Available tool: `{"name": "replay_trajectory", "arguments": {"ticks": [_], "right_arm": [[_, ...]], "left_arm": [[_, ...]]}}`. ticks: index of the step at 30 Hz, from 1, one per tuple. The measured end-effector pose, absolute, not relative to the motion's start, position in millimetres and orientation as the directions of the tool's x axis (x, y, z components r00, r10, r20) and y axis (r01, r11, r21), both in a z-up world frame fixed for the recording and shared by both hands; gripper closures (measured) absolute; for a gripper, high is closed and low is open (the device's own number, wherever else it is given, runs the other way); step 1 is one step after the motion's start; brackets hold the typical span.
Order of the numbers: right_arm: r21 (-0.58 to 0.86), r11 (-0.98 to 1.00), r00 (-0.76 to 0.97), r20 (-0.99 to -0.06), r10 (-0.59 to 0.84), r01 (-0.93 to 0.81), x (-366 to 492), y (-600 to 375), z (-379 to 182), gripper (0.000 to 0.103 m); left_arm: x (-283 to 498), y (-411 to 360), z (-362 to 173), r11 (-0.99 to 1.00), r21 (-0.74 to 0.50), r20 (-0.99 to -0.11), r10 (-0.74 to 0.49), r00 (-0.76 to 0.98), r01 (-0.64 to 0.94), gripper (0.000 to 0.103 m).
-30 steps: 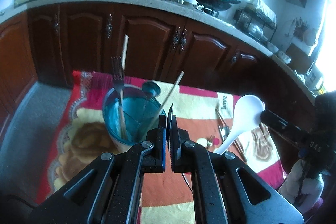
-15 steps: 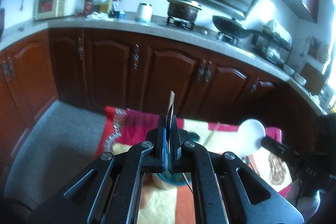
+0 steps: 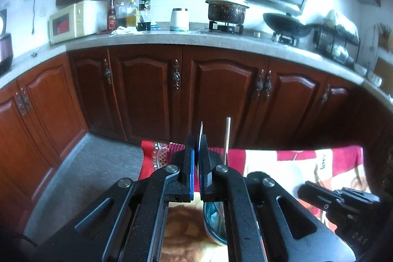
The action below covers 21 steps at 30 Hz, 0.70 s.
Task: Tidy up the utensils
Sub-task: 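Lift both spoons and carry them over the white holder, then lower both spoons into the white holder and open both grippers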
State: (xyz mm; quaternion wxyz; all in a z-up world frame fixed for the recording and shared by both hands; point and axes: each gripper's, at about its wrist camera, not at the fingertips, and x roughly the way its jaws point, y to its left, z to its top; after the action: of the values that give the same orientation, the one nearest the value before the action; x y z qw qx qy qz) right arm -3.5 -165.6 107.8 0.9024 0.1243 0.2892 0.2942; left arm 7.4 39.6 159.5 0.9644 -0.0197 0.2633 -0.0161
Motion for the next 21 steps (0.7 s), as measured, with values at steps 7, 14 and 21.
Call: {"name": "replay_trajectory", "arguments": {"ticks": [7, 14, 21], "right_arm": [[0.413, 0.793, 0.642, -0.469, 0.606, -0.448, 2, -168, 90, 0.102], [0.428, 0.796, 0.623, -0.498, 0.603, -0.429, 4, -170, 71, 0.102], [0.440, 0.802, 0.608, -0.527, 0.594, -0.403, 5, -174, 55, 0.102]], "left_arm": [[16, 30, 135, 1.000, -0.011, -0.535, -0.021, 0.845, 0.017, 0.102], [18, 25, 115, 1.000, -0.017, -0.573, -0.019, 0.820, 0.011, 0.102], [15, 17, 101, 1.000, -0.022, -0.600, -0.027, 0.800, 0.018, 0.102]]}}
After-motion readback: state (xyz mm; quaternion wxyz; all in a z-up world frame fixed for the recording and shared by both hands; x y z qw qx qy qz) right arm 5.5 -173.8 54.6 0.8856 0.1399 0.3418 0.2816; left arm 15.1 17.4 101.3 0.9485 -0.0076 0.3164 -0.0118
